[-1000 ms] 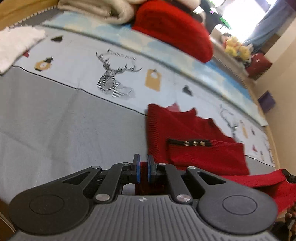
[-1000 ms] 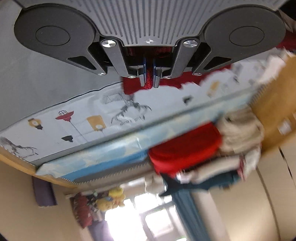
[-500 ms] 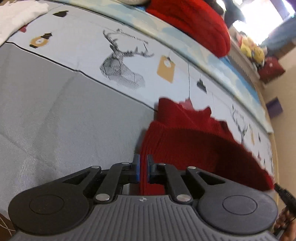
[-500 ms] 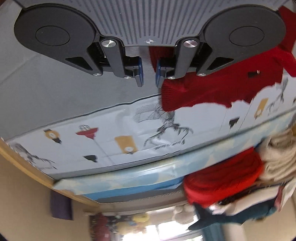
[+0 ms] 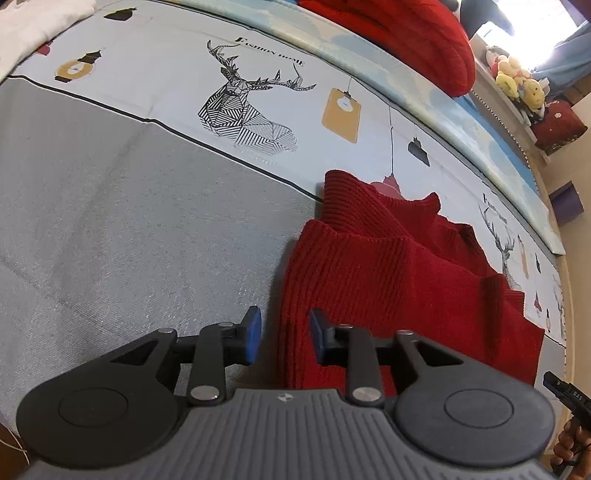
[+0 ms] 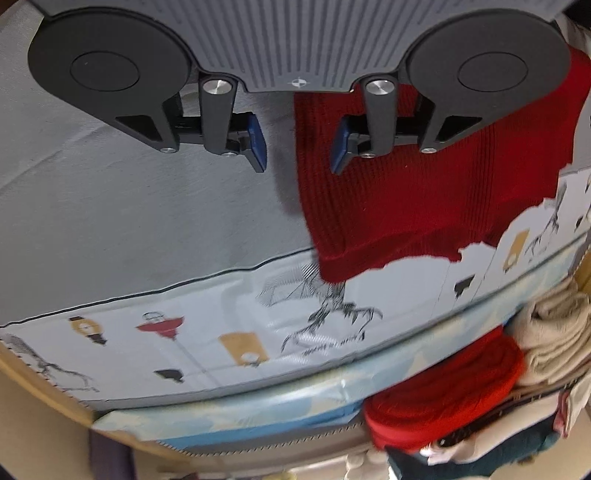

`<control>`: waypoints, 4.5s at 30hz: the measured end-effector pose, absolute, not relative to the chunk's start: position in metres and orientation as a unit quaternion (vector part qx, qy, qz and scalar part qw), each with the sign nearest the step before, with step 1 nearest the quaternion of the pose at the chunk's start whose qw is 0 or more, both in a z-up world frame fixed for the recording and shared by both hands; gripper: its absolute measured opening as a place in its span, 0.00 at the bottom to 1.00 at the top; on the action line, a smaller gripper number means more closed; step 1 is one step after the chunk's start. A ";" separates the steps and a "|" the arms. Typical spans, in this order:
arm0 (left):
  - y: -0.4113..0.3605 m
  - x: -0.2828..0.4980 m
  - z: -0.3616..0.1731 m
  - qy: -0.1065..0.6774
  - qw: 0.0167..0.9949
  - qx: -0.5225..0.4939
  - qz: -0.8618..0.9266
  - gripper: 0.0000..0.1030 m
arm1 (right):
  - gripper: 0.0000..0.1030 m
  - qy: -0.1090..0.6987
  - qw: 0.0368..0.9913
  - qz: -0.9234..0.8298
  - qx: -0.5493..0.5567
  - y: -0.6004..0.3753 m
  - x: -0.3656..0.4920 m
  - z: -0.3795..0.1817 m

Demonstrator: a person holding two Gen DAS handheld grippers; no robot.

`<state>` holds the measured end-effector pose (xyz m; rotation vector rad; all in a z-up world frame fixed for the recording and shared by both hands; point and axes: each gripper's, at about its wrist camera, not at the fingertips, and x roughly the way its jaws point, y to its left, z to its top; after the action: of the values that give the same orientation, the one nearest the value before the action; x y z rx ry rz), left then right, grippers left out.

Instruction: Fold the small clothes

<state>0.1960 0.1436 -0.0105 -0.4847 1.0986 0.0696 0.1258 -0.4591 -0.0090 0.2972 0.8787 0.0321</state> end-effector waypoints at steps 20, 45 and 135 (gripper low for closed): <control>0.121 0.224 -0.025 0.543 0.817 -0.192 0.026 0.54 | 0.49 0.470 0.876 0.030 0.103 -0.435 0.159 -0.030; 0.117 0.225 -0.004 0.469 0.874 -0.125 0.007 0.14 | 0.08 0.326 0.941 0.016 0.093 -0.433 0.144 0.018; 0.083 0.198 -0.016 0.499 0.860 0.045 -0.095 0.54 | 0.47 0.410 0.911 -0.038 0.001 -0.411 0.130 -0.001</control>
<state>0.1984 0.0834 -0.0156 0.0940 1.0478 -0.1990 0.1301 -0.4112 -0.0009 0.0015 0.8444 -0.0776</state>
